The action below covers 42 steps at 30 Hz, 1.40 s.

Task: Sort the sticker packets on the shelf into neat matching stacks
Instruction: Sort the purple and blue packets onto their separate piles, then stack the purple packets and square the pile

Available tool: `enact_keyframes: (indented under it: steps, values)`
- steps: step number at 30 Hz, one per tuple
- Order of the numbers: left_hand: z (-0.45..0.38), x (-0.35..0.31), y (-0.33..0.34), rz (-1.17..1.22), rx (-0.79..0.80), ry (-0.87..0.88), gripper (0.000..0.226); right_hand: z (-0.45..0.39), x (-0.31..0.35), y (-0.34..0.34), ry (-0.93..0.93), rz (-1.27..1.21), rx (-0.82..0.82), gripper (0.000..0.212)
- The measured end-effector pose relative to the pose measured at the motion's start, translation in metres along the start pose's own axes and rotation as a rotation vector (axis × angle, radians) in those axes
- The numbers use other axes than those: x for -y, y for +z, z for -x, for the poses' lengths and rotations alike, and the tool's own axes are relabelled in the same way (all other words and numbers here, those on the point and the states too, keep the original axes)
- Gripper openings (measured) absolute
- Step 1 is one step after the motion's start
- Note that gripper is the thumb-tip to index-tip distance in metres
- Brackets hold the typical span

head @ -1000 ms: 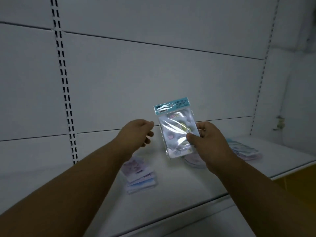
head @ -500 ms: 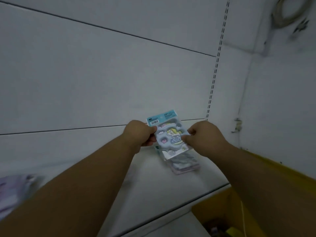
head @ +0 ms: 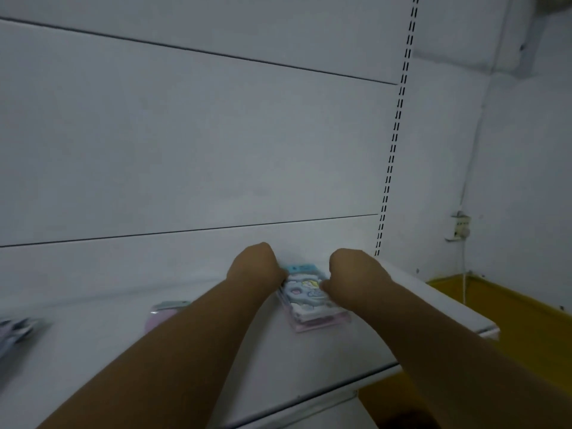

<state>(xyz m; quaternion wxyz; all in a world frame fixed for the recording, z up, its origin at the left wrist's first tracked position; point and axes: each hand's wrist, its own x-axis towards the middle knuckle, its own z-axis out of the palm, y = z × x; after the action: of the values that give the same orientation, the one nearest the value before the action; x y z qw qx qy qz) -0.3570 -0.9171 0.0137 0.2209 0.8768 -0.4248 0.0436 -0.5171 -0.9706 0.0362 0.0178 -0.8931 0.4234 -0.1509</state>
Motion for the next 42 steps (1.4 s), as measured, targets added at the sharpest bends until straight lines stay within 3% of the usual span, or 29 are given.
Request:
enact_keyframes:
  steps: [4, 7, 11, 21, 27, 32, 35, 38, 42]
  values:
    - [0.015, 0.012, -0.013, 0.016, -0.049, 0.033, 0.053, 0.008, 0.034, -0.017, -0.173, -0.078, -0.156, 0.043]
    - [0.040, 0.038, -0.041, -0.017, -0.057, 0.054, 0.050, 0.023, 0.082, -0.032, -0.279, -0.156, -0.248, 0.042]
    - [0.086, 0.104, -0.087, -0.119, -0.032, 0.024, 0.045, 0.051, 0.159, -0.041, -0.415, -0.208, -0.269, 0.038]
    - [0.193, 0.296, -0.191, -0.247, -0.194, -0.057, 0.039, 0.128, 0.343, -0.028, -0.530, -0.304, -0.239, 0.038]
    - [0.215, 0.351, -0.190, -0.167, -0.115, -0.200, 0.059, 0.141, 0.375, 0.009, -0.411, -0.259, -0.032, 0.038]
    - [0.205, 0.350, -0.183, 0.007, 0.043, -0.279, 0.064, 0.136, 0.379, 0.046, -0.232, -0.268, 0.201, 0.032]
    - [0.200, 0.340, -0.179, 0.113, 0.093, -0.339, 0.064, 0.127, 0.379, 0.059, -0.098, -0.438, 0.271, 0.025]
    - [0.196, 0.334, -0.179, 0.191, 0.094, -0.338, 0.050, 0.122, 0.380, 0.059, -0.023, -0.596, 0.320, 0.012]
    - [0.198, 0.331, -0.178, 0.291, 0.070, -0.335, 0.037, 0.123, 0.374, 0.062, 0.083, -0.965, 0.379, 0.012]
